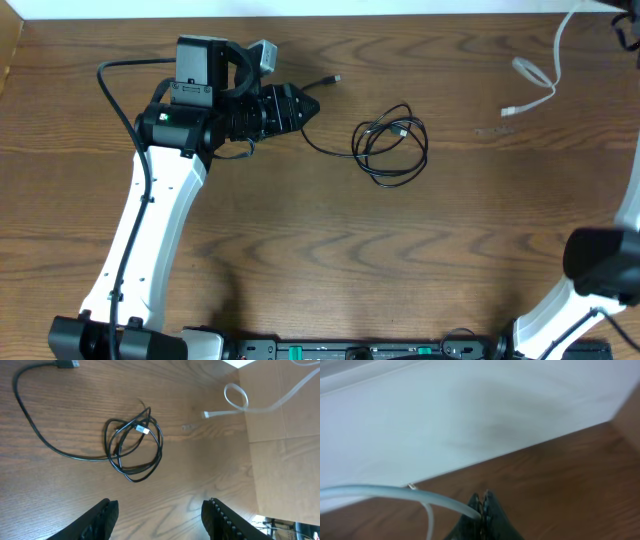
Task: Untangle cables
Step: 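Carry the white cable to the upper right corner with the right gripper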
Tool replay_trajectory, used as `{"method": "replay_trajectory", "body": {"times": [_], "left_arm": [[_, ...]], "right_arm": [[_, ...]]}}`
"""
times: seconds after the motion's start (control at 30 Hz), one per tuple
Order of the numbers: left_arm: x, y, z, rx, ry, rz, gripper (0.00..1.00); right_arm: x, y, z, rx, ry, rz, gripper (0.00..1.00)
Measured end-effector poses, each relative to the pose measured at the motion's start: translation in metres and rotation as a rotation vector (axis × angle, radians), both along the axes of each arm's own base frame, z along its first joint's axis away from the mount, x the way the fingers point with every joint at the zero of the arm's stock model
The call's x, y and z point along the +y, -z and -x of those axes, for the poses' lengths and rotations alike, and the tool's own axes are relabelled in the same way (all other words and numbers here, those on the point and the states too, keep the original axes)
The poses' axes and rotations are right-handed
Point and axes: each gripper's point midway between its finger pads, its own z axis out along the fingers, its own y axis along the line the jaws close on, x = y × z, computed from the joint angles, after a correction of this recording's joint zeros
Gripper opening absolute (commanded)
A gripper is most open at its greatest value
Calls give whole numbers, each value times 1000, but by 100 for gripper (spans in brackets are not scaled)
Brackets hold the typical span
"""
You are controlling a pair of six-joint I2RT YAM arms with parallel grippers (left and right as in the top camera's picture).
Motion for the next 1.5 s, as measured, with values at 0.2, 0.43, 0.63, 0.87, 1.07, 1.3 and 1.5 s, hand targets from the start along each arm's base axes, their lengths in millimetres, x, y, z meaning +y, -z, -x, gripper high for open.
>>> {"method": "replay_trajectory", "body": {"times": [0.2,0.43,0.63,0.87,1.07,1.3,1.5], "left_arm": [[3,2,-2,-4,-18,-21,58],[7,4,-5,-10,-36,-41,58],[9,5,-7,-13,-49,-55,58],[14,7,-10,-17,-69,-79,58],[15,8,-11,-18,-76,-86,58],[16,9,-11,-20,-83,-95,58],[19,15,-14,-29,-109,-156,59]], "right_arm": [[-89,30,-31,-62,157,53,1],[-181,84,-53,-114,295,93,1],[-203,201,-64,58,318,40,7],[-193,300,-47,296,299,-31,99],[-183,301,-37,347,274,-62,99],[-142,226,-29,291,124,-165,99],[-48,80,4,120,-193,-304,99]]}}
